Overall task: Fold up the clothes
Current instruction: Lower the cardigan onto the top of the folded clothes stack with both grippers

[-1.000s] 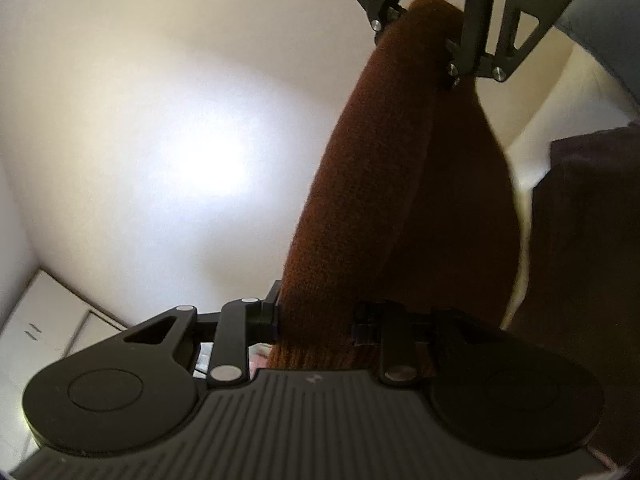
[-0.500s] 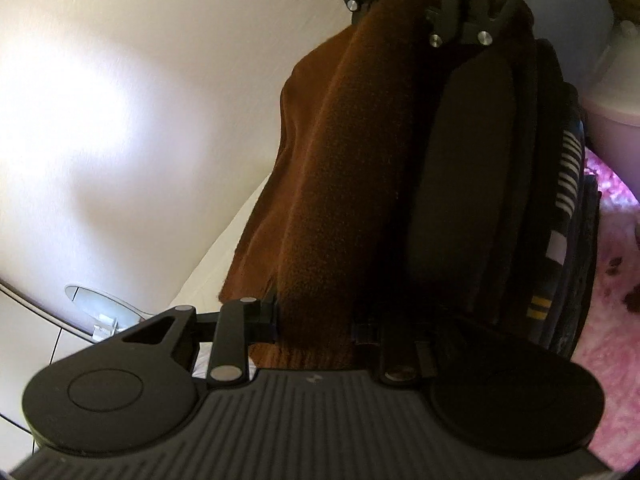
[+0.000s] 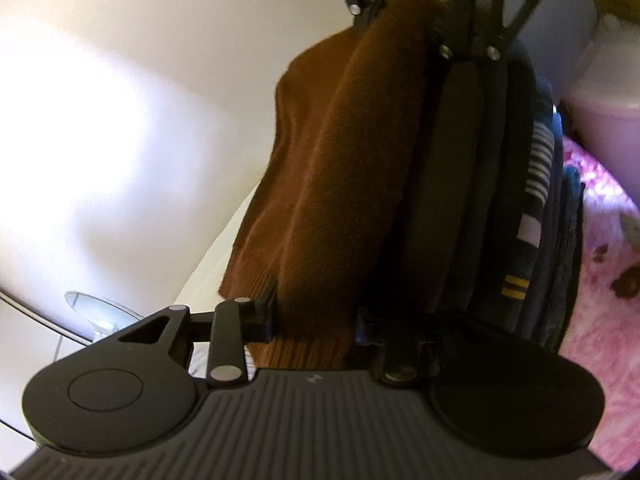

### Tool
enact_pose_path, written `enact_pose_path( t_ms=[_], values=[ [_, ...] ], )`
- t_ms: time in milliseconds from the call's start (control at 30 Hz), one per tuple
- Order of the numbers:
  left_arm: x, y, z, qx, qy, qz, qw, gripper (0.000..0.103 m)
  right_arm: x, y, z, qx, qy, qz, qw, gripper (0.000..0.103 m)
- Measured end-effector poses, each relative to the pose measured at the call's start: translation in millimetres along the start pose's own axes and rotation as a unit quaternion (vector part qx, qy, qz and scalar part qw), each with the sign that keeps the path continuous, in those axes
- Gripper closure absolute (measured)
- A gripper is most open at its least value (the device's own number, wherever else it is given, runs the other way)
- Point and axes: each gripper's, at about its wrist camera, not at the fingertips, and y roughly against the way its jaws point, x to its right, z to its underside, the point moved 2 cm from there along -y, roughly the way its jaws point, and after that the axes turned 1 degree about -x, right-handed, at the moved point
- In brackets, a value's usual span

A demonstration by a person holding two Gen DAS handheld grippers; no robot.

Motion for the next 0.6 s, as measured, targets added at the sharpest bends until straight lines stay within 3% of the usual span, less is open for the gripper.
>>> enact_pose_path(
  t_ms=[133,200,267,600],
  values=[
    [-6,0,-5,-0.007,0.022,0.005,0.9997,0.067,-3,2,-2,-0.016,-0.003,0.012,1.000,0.063],
    [-2,-21,-34,-0.009,0.024,0.013,0.9996,0.074,-4,8,0,-0.018,-0.016,0.016,1.000,0.062],
    [-1,-24,-40,-0.009,0.027,0.016,0.9995,0.079,-5,8,2,-0.019,-0.029,0.012,0.999,0.063],
    [7,-28,-66,-0.009,0.030,0.016,0.9994,0.080,-8,18,9,-0.027,-0.058,0.010,0.998,0.063]
  ],
)
